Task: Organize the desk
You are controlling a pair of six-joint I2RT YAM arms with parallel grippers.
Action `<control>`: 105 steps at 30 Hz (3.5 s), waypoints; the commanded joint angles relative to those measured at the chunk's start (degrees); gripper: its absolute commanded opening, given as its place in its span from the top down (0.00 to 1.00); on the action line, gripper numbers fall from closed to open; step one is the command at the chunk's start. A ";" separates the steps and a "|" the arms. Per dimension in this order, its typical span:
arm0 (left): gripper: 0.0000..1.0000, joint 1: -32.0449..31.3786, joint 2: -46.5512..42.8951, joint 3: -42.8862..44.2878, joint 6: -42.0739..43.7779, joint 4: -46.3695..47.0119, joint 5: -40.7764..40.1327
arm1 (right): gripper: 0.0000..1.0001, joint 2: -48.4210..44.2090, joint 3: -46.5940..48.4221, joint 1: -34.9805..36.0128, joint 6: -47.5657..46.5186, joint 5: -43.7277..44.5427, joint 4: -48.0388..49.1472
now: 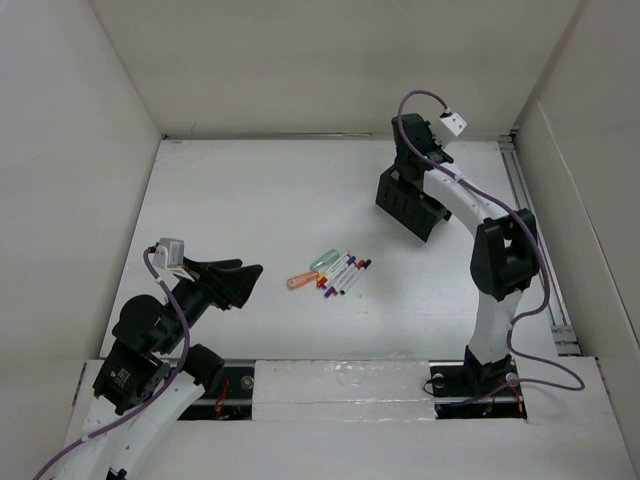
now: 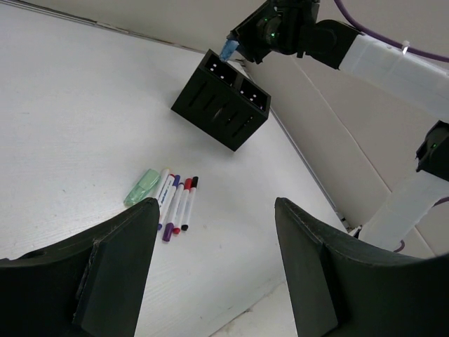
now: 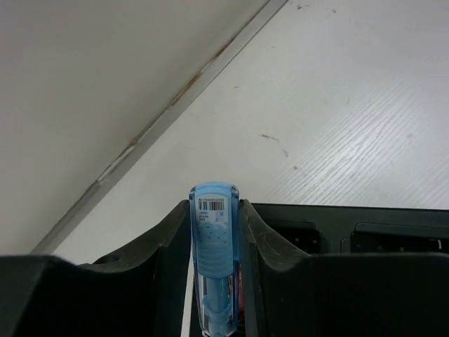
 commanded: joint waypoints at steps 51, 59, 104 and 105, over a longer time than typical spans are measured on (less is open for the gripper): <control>0.36 -0.29 -0.19 -0.46 0.27 2.87 0.85 | 0.63 -10.97 -24.17 34.85 5.89 -8.17 4.18; 0.36 -0.29 -0.19 -0.46 0.27 3.04 1.11 | 0.45 -9.12 -27.59 36.00 11.60 -10.54 4.61; 0.36 -0.29 0.51 -0.46 0.44 2.96 1.29 | 0.70 10.04 -13.44 32.13 9.68 -4.47 -4.18; 0.36 -0.29 0.51 -0.46 0.44 3.04 1.29 | 0.70 10.48 -13.09 32.13 9.42 -3.78 -4.79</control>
